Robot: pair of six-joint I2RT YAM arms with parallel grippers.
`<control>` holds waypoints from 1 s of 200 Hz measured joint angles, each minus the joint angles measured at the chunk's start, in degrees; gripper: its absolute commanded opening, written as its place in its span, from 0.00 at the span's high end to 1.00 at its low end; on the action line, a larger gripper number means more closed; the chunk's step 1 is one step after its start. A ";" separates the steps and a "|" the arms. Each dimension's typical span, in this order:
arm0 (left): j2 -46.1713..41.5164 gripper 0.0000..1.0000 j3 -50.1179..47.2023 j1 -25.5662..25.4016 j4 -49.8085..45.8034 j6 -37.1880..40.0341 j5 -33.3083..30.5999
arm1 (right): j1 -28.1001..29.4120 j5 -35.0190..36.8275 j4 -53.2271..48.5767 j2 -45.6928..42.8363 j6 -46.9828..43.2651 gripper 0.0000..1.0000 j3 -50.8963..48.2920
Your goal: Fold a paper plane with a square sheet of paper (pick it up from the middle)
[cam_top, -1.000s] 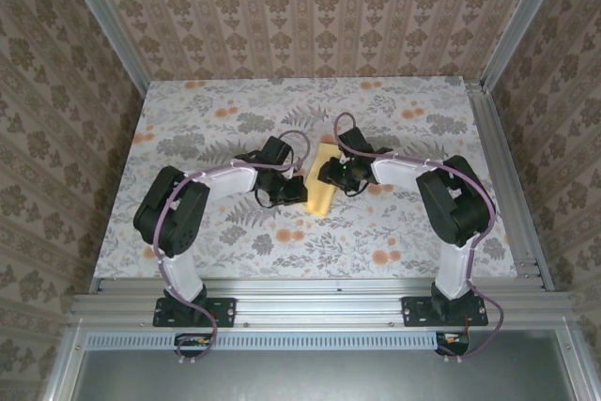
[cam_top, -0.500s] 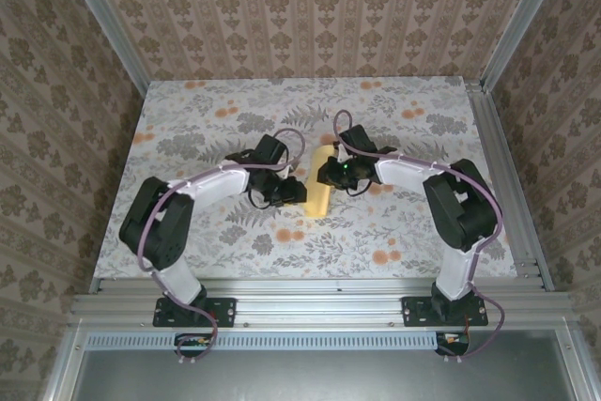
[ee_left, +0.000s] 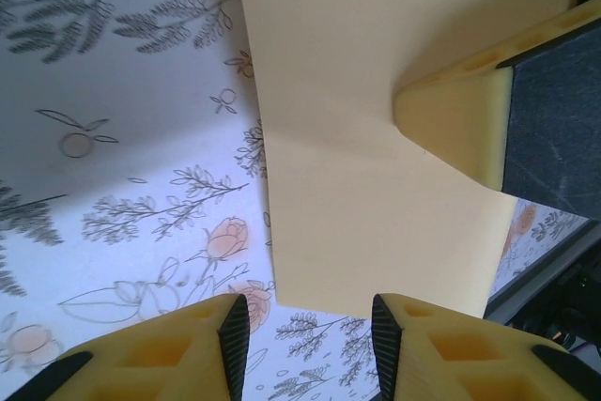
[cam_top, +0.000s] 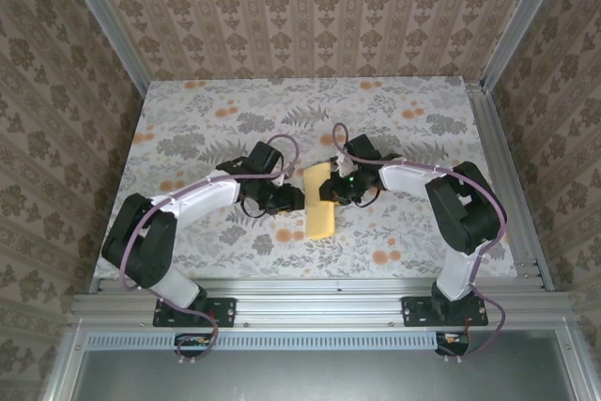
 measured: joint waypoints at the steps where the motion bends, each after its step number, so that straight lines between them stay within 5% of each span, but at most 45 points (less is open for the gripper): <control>1: 0.07 0.58 -0.02 -0.11 0.11 -0.04 0.00 | -0.07 -0.09 0.00 0.07 -0.09 0.79 0.00; 132: 12.59 0.73 -1.81 -6.01 17.53 -5.84 0.68 | -2.95 -1.16 0.04 3.85 -4.59 0.76 -0.44; 200: 14.95 0.74 -0.61 -6.86 19.65 -6.08 1.77 | -3.08 -0.72 -0.02 4.07 -4.81 0.59 -0.92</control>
